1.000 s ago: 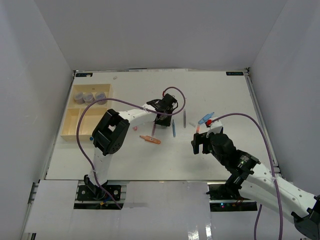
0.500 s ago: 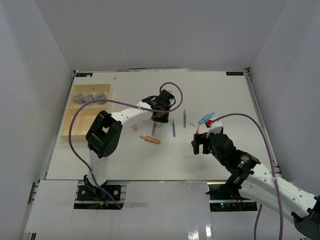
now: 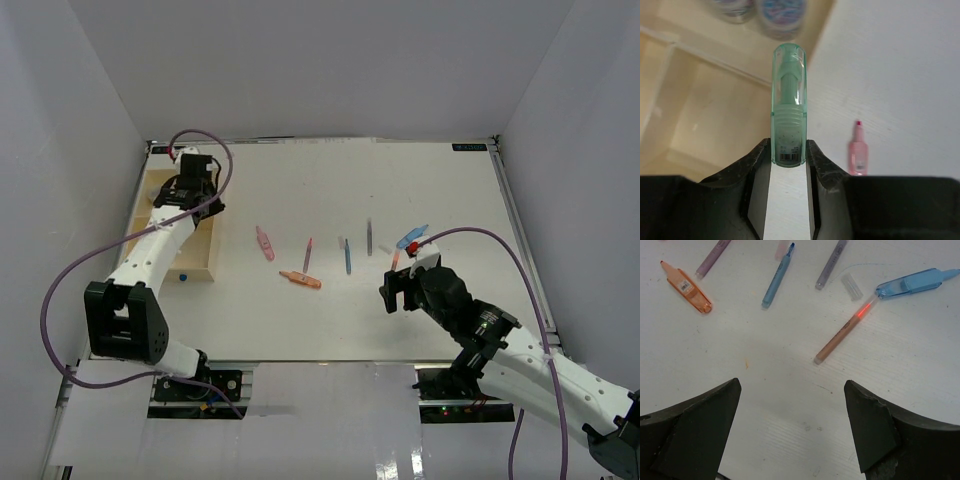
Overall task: Sort the stationery into containers
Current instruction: Place the pen in the storage box.
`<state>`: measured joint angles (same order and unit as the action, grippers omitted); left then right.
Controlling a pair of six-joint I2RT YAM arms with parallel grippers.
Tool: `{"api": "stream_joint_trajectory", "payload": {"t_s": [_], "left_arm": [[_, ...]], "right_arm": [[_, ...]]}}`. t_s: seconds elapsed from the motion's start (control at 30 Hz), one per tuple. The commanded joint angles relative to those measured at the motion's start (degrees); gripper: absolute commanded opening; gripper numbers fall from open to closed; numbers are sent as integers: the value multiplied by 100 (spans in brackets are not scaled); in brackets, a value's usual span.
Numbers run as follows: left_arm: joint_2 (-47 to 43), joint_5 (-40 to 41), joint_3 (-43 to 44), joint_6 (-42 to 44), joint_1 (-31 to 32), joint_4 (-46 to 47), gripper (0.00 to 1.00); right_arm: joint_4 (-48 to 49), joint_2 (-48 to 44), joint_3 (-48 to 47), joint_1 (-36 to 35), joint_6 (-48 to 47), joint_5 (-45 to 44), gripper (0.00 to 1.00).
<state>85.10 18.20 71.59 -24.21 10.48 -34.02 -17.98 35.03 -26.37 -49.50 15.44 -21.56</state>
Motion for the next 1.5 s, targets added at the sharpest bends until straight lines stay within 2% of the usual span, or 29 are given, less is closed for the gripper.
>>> {"api": "stream_joint_trajectory", "payload": {"t_s": [0.0, 0.13, 0.3, 0.4, 0.6, 0.8, 1.17, 1.4, 1.47], "left_arm": [[-467, 202, -338, 205, -537, -149, 33], [-547, 149, -593, 407, -1555, -70, 32], [-424, 465, -752, 961, -2032, 1, 33], [-258, 789, -804, 1504, -2059, 71, 33], [24, 1291, -936, 2016, -2190, 326, 34], [208, 1011, -1059, 2594, -2515, 686, 38], [446, 685, -1191, 3290, -2612, 976, 42], [525, 694, -1332, 3449, -2656, 1126, 52], [551, 729, -1306, 3458, -2648, 1117, 60]], "right_arm": [[145, -57, -149, 19, -120, 336, 90], [198, -198, -105, 19, -129, 608, 90], [216, -312, -96, 28, -147, 767, 90], [224, -400, -79, 28, -147, 802, 90], [216, -576, -61, 28, -147, 811, 90], [216, -734, 0, 28, -94, 864, 90], [224, -717, 9, 28, -94, 891, 90], [233, -796, 53, 19, -68, 855, 90], [233, -822, 53, 28, -50, 855, 90]]}}
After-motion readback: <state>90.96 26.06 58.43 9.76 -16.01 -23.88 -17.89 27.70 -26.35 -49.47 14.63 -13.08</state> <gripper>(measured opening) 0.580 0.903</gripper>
